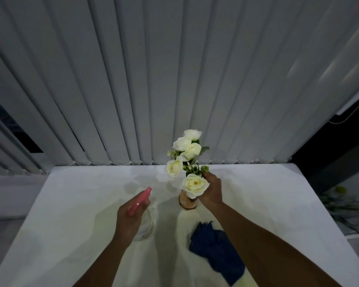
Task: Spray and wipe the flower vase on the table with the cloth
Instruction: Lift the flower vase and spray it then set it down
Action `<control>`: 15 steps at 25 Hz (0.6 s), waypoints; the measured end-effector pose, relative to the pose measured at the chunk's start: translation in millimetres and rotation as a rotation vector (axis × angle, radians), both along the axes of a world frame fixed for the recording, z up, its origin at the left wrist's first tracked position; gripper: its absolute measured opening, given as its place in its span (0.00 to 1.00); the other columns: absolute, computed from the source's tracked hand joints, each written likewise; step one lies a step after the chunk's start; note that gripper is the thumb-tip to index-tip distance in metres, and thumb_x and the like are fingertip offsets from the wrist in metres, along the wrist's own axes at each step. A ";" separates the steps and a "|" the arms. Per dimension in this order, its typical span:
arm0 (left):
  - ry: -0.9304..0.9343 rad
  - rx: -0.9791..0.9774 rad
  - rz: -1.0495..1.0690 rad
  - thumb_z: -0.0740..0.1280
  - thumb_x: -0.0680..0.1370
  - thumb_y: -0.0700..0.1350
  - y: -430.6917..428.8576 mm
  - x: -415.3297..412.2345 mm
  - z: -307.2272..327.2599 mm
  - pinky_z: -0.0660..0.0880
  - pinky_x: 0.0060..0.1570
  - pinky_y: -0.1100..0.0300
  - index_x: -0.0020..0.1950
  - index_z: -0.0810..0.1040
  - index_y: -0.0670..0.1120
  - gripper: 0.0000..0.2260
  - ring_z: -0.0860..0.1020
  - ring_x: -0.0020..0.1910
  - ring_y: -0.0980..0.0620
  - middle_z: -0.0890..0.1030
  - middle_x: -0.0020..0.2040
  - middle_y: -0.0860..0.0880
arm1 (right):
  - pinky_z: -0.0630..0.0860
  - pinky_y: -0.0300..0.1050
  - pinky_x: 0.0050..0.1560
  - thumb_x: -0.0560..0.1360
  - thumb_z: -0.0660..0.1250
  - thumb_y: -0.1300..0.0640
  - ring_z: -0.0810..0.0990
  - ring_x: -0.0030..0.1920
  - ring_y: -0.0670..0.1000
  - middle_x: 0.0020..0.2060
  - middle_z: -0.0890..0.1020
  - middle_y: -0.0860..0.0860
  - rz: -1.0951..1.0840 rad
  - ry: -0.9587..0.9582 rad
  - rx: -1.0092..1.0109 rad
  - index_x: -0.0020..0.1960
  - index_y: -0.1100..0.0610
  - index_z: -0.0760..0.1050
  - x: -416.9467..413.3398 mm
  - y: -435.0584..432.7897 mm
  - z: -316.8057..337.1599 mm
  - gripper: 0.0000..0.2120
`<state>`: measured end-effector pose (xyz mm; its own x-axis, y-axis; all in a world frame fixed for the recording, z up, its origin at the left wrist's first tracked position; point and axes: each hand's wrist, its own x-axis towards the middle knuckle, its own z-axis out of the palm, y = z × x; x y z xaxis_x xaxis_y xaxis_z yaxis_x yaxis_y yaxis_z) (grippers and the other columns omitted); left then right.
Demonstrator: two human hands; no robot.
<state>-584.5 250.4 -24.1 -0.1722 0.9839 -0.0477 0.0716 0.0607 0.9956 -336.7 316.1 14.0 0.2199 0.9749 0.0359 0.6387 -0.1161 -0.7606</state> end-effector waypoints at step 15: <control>1.102 0.267 -0.235 0.70 0.75 0.47 5.3 66.5 35.5 0.72 0.63 0.50 0.57 0.86 0.46 0.13 0.81 0.61 0.44 0.85 0.61 0.46 | 0.79 0.42 0.44 0.61 0.81 0.57 0.79 0.51 0.53 0.53 0.76 0.49 0.236 -0.012 -0.337 0.53 0.50 0.77 65.4 -36.9 -35.4 0.23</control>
